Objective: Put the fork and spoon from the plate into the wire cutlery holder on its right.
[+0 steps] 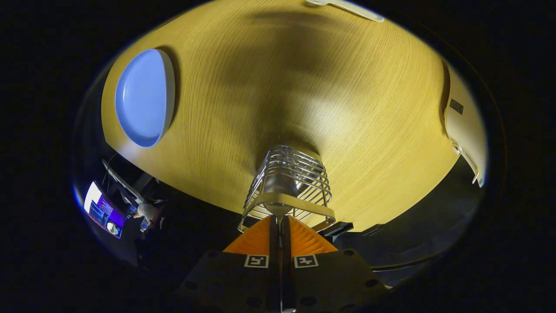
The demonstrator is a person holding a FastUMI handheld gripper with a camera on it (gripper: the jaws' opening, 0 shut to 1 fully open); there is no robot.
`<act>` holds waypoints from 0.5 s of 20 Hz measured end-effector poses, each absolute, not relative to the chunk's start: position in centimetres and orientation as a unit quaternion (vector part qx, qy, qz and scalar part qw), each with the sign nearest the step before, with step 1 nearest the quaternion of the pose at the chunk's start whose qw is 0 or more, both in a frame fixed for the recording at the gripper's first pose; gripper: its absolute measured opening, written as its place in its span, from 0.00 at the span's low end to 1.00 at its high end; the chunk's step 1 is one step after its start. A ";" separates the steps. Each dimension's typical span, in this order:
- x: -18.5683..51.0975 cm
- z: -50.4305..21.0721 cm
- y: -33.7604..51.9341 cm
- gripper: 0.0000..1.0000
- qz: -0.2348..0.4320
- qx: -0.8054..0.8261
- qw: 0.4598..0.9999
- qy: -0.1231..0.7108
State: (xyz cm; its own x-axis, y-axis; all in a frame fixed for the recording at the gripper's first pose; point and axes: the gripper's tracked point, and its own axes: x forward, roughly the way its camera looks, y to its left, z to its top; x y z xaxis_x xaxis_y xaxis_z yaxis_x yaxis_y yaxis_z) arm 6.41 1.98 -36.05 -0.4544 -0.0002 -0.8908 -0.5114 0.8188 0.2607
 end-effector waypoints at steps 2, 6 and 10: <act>6.2 -36.0 2.0 0.08 0.258 -0.151 0.506 0.809; 6.5 -35.3 1.6 0.21 0.260 -0.135 0.539 0.790; 6.9 -33.5 2.0 0.47 0.267 -0.081 0.607 0.744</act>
State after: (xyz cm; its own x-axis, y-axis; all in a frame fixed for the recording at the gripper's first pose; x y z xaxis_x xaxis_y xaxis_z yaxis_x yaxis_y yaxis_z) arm 6.92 2.03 -33.48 -0.2493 0.2036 -0.9468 -0.4446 0.8445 0.2987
